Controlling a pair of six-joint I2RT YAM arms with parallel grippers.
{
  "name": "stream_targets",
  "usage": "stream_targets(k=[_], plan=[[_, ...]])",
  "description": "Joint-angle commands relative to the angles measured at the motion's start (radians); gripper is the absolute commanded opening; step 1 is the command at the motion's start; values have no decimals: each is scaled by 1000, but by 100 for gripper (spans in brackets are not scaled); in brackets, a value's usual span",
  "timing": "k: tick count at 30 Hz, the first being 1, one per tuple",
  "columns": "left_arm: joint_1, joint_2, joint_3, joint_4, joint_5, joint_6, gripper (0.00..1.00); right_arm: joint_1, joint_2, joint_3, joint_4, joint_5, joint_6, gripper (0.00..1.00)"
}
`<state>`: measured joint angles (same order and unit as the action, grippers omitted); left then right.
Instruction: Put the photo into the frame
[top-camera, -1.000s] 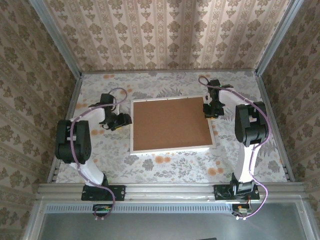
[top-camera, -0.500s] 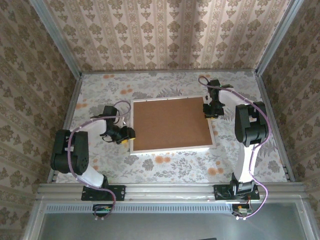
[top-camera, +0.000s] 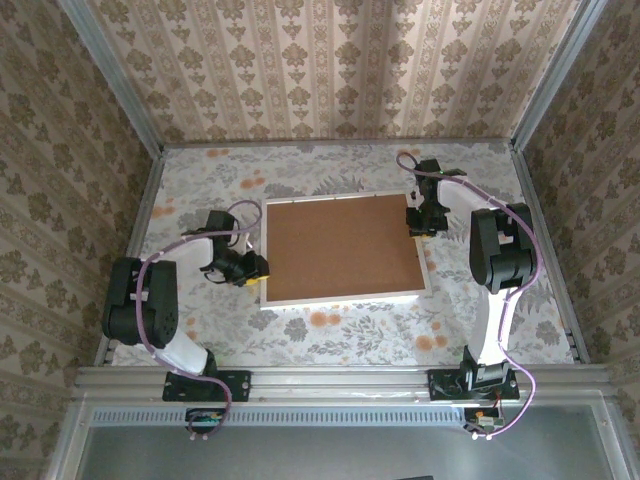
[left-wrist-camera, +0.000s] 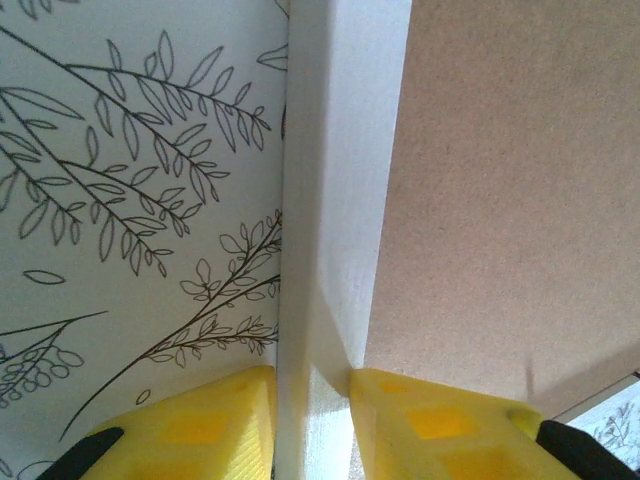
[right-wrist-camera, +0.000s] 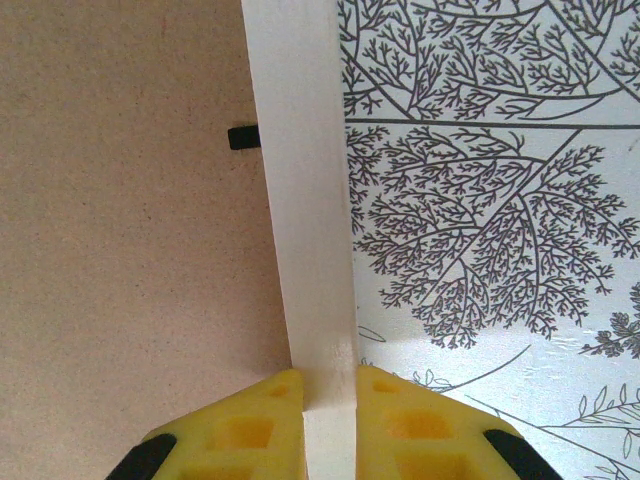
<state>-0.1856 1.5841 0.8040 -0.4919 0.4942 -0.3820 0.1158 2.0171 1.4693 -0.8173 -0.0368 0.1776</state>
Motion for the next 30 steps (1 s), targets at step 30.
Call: stream_targets(k=[30], plan=[[-188, 135, 90, -65, -100, 68, 50, 45, -3, -55, 23, -46, 14, 17]])
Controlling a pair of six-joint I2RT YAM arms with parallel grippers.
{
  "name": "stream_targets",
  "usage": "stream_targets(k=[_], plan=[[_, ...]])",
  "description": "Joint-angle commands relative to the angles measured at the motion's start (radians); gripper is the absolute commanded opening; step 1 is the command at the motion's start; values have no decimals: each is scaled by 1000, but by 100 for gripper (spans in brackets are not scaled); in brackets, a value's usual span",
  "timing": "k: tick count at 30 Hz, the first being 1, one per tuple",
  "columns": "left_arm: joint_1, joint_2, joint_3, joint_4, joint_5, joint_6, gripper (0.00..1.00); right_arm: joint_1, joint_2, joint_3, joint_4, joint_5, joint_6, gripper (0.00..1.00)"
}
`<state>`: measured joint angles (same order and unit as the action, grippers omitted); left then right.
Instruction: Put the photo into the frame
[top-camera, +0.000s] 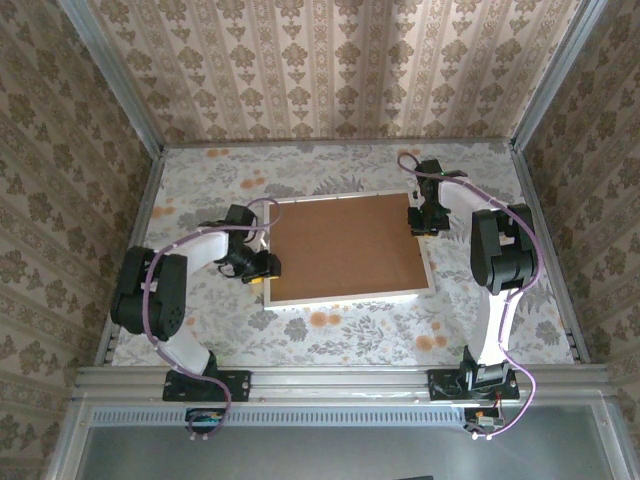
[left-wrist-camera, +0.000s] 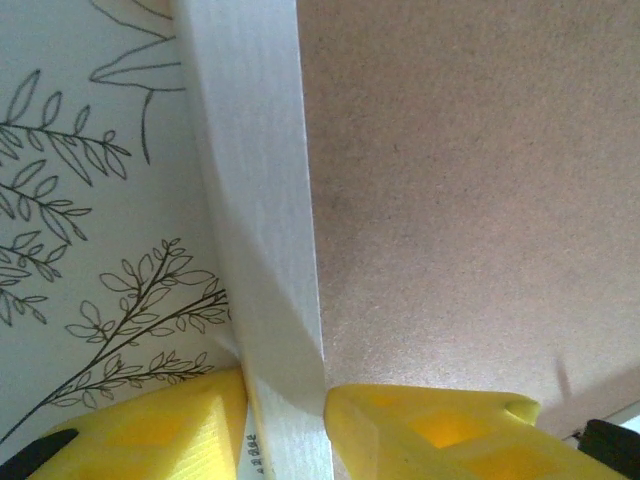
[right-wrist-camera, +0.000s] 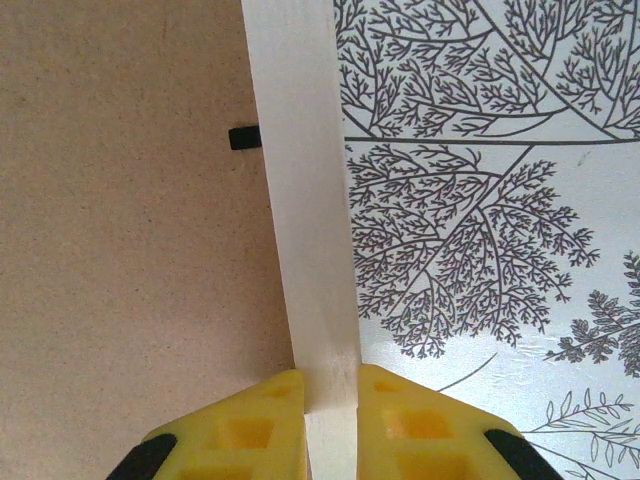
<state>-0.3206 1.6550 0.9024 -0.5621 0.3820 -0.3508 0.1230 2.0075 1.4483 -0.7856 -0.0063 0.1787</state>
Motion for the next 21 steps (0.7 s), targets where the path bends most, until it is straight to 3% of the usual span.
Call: stream_targets(k=[1, 7, 21], plan=[[-59, 69, -6, 0, 4, 39, 50, 39, 7, -34, -10, -79, 13, 17], [-77, 87, 4, -4, -10, 36, 52, 46, 11, -33, -9, -78, 15, 17], [-161, 156, 70, -113, -158, 67, 51, 47, 13, -33, -10, -75, 13, 17]])
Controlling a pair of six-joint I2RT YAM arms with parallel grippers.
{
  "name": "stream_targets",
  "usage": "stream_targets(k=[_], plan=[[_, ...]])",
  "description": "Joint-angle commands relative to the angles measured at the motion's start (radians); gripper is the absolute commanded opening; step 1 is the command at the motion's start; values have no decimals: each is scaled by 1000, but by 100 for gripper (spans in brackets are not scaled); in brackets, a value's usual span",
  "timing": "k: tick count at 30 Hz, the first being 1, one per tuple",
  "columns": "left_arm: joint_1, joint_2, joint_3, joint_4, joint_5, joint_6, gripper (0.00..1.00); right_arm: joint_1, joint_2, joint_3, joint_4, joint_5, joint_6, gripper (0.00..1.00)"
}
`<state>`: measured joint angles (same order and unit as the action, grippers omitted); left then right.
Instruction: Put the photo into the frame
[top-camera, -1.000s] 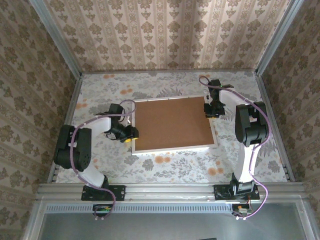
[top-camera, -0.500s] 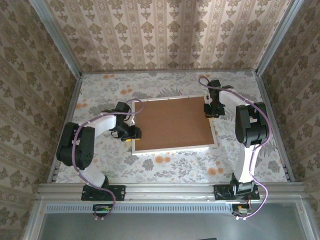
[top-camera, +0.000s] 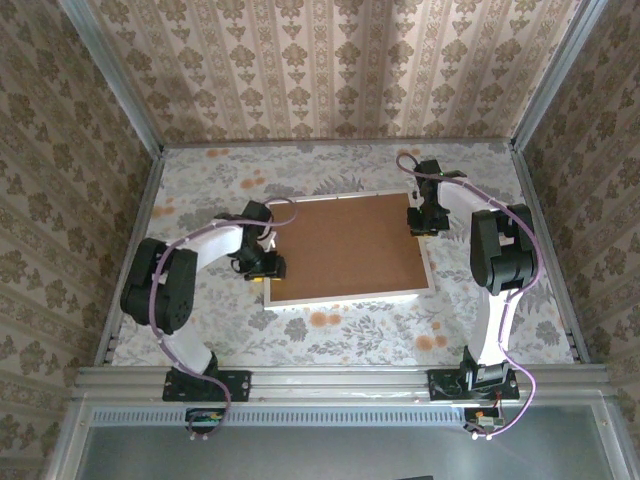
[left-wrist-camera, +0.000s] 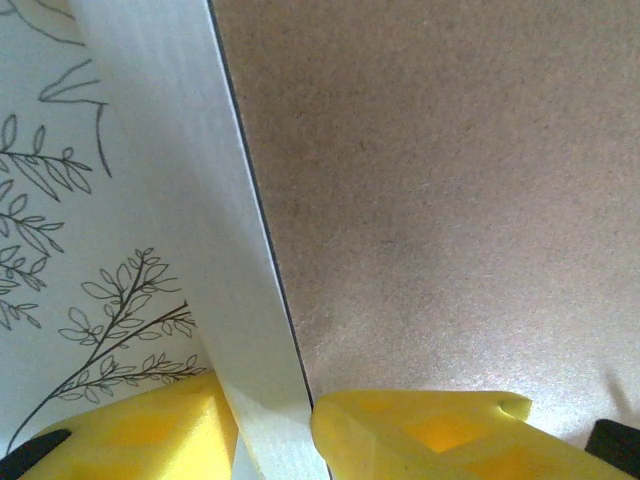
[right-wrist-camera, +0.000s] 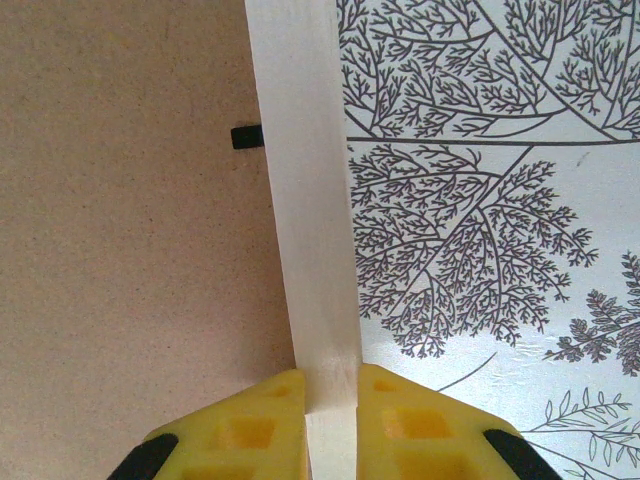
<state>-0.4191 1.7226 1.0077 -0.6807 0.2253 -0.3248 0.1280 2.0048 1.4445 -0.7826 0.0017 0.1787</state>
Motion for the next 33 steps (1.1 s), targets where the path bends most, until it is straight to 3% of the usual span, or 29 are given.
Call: stream_targets(k=[1, 6, 18, 28, 33], plan=[[-64, 92, -32, -1, -8, 44, 51, 42, 16, -29, -14, -83, 13, 17], [-81, 103, -16, -14, -29, 46, 52, 43, 22, -26, -13, -86, 12, 17], [-55, 43, -103, 158, 173, -135, 56, 43, 20, -29, -17, -83, 9, 17], [-55, 9, -136, 166, 158, -211, 56, 43, 20, -26, -18, -86, 7, 17], [-86, 9, -125, 91, 64, -166, 58, 43, 22, -24, -17, -87, 6, 17]])
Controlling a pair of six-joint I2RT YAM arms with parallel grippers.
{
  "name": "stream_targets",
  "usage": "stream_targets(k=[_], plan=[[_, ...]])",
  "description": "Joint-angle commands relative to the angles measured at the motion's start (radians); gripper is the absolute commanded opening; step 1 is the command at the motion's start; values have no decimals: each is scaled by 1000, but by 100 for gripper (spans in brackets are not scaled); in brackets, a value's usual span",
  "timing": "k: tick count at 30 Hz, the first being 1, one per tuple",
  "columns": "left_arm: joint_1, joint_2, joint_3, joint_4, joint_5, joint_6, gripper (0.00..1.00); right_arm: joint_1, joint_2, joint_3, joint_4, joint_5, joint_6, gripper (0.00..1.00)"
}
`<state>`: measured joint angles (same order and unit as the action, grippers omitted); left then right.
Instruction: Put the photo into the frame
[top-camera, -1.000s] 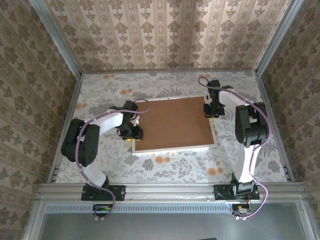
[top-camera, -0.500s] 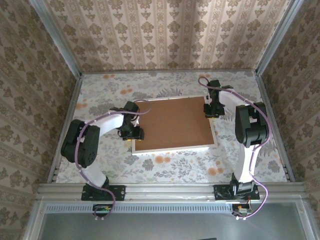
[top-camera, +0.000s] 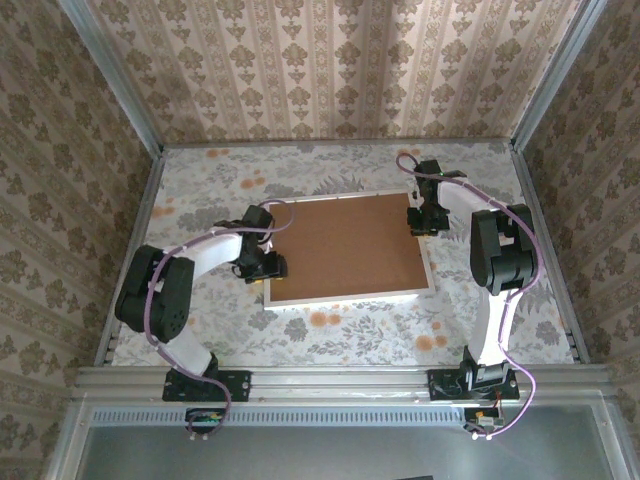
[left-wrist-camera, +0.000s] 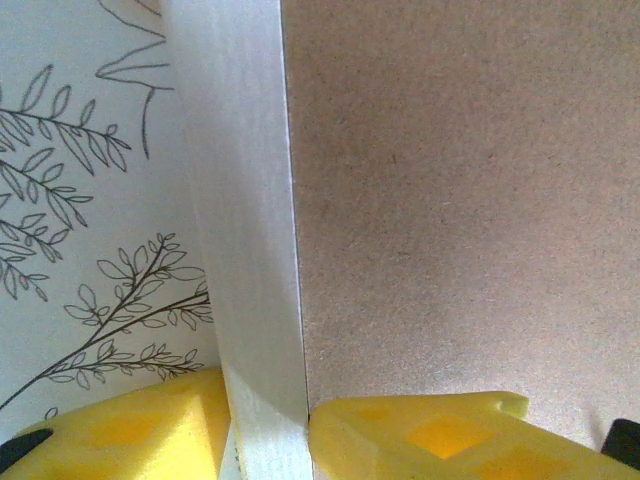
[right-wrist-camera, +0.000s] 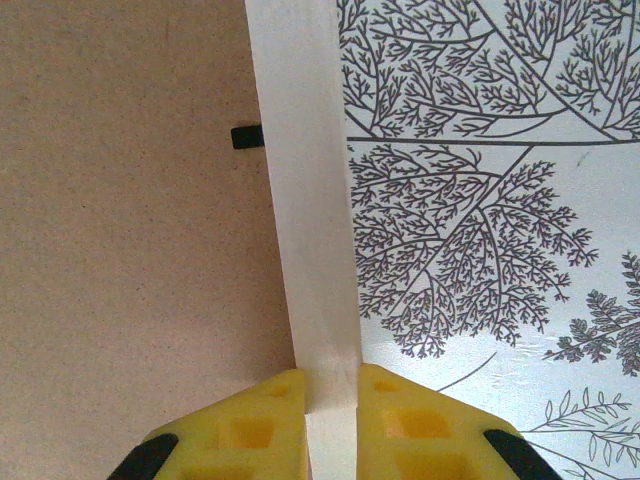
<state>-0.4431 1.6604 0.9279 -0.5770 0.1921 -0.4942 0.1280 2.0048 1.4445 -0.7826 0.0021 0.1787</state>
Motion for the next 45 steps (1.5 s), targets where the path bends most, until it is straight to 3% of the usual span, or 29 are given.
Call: stream_targets(k=[1, 8, 16, 22, 28, 32, 36, 41, 45], plan=[[-70, 71, -43, -30, 67, 13, 58, 43, 20, -24, -17, -88, 7, 17], [-98, 68, -29, -85, -26, 49, 59, 45, 16, -31, -13, -88, 8, 17], [-108, 71, -31, -72, -9, 74, 59, 45, 6, -35, -16, -86, 8, 17], [-78, 44, -88, 43, 158, -21, 59, 47, 5, -33, -19, -86, 7, 17], [-44, 24, -152, 142, 236, -103, 59, 46, 8, -35, -18, -86, 7, 17], [-53, 27, -147, 124, 192, -96, 60, 47, 8, -35, -16, -86, 6, 17], [-108, 55, -83, -9, 26, -22, 61, 46, 10, -35, -15, -88, 6, 17], [-138, 62, -54, -76, -61, 25, 61, 47, 10, -35, -16, -87, 7, 17], [-109, 60, -85, -15, 52, 19, 59, 49, 9, -33, -16, -88, 9, 17]])
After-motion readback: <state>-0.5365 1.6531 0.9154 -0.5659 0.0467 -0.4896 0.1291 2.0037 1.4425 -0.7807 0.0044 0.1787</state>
